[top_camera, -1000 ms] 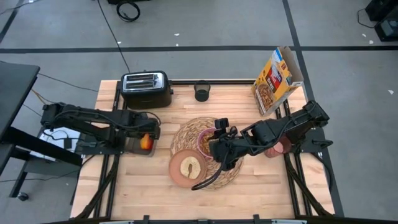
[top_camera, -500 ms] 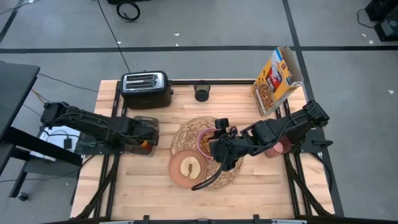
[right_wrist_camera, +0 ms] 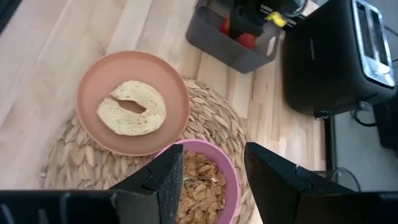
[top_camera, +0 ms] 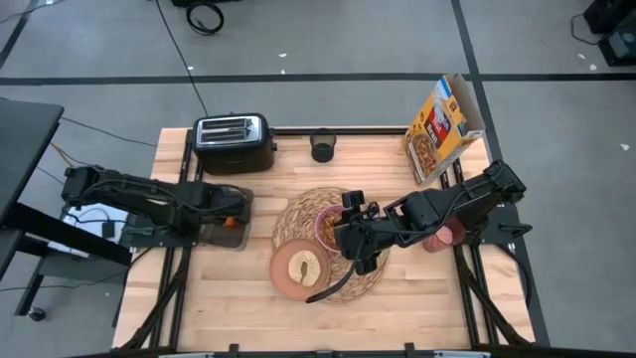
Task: Arrange a breakfast setting
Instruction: Put the red apple to the top left of the pink bowl
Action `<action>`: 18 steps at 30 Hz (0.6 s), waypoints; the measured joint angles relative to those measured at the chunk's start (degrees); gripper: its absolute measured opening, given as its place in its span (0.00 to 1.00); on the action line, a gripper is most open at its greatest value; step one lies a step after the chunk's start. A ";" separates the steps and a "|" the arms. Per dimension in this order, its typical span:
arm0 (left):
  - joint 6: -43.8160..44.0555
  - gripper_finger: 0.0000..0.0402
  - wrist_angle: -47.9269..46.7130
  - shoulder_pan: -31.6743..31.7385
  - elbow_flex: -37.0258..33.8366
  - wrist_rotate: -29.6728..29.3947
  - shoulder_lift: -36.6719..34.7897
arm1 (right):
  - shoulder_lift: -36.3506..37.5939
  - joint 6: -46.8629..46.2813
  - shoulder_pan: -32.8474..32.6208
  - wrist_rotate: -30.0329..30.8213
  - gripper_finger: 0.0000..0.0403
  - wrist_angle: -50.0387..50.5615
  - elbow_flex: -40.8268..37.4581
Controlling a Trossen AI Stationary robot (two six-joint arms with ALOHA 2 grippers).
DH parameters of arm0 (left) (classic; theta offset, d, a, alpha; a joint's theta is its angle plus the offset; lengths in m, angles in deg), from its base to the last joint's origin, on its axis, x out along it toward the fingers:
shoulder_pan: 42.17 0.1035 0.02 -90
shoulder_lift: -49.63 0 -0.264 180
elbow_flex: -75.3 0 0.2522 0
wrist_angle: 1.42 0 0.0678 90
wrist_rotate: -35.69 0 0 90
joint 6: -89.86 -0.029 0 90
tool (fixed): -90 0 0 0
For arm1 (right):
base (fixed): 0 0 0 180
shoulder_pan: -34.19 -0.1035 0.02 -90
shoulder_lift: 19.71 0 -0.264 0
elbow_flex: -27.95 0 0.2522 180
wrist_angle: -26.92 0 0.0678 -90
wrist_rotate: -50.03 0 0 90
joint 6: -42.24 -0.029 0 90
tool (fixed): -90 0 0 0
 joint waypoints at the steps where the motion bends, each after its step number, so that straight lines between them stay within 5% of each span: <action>1: 0.00 0.86 -1.36 0.58 0.01 0.03 -0.39 | 0.00 -0.19 0.00 -0.49 0.44 0.00 0.00; 18: -3.69 0.88 9.04 8.14 -9.95 -2.33 -0.15 | 0.00 -1.33 1.82 -1.44 0.45 -0.72 0.00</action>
